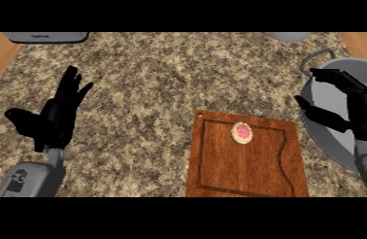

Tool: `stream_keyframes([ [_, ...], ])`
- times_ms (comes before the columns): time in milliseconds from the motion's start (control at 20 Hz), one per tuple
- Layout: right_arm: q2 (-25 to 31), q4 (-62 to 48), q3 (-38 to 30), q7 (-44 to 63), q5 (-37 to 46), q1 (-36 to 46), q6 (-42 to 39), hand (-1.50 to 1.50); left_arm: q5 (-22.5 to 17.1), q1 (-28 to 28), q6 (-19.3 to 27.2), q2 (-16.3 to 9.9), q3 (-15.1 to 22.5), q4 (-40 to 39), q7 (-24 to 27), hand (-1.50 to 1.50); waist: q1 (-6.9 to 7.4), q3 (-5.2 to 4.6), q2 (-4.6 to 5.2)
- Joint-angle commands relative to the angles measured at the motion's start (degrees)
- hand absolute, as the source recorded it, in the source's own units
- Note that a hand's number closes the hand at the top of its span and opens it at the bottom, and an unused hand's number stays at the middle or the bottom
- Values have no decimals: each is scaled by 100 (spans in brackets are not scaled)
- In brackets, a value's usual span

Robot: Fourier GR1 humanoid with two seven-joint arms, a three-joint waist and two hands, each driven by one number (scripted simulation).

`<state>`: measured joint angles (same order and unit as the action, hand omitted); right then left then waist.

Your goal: Pick the cupcake from the cutting board and place it in the pot

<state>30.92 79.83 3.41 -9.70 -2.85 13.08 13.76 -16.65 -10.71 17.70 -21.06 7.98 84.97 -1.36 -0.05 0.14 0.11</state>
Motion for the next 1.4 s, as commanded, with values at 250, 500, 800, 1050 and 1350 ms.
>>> stream_keyframes([
  [250, -458, 811, -72, -1126, 307, -893, 124, -150, 53, -314, -13, -254, -445, 608, -913, 0, -20, -15, -25],
  [500, 498, 1334, 418, 623, 605, -542, -779, -150, 51, 9, -107, -200, -483, 494, -607, 0, 25, -31, -36],
  [800, 1115, 1955, 1258, 2272, 937, -335, -1822, -150, 61, 116, -154, -109, -385, 601, -639, 0, 66, -37, -29],
  [1050, 1118, 2302, 1764, 3967, 862, 543, -2726, -150, 165, -100, -88, -148, -407, 637, -851, 0, 95, -32, -18],
  [1350, 263, 2082, 1743, 4921, 852, 1076, -3201, -150, 338, -141, -86, 3, -584, 615, -892, 0, 34, -17, -11],
])
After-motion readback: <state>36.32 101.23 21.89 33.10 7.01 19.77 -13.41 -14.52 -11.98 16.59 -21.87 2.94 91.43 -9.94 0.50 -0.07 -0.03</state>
